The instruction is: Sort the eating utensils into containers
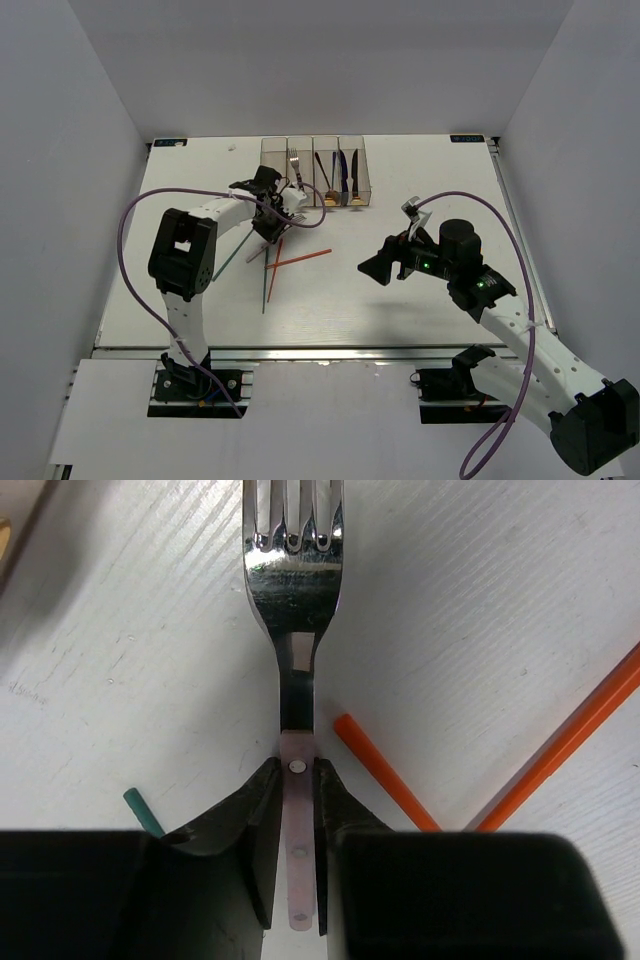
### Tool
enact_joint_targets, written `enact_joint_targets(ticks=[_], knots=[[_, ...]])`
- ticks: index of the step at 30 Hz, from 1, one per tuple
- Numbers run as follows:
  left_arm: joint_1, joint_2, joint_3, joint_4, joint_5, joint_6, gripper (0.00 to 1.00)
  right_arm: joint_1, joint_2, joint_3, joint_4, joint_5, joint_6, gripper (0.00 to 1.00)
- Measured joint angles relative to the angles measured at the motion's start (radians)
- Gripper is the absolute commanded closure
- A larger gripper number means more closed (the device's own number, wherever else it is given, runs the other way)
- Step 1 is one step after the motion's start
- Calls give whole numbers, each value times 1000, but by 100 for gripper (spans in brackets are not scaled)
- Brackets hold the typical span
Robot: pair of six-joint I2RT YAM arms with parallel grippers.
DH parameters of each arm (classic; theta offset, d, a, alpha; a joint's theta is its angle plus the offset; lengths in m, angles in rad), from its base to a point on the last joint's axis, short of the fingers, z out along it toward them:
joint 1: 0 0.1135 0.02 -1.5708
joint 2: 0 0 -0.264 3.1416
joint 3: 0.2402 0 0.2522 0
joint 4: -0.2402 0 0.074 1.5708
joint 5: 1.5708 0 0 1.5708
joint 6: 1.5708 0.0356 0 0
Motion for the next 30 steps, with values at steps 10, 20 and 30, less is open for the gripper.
enact_joint_targets(ticks=[10,20,30], knots=[[-18,-28,26,-23,-45,1,81,0,0,0,6,0,8,11],[-82,-232,64,-61,-57,-24,96,0,0,0,7,1,26,11],[-86,107,736,10,-281,-380,100,0,-10,0,6,32,53,11]])
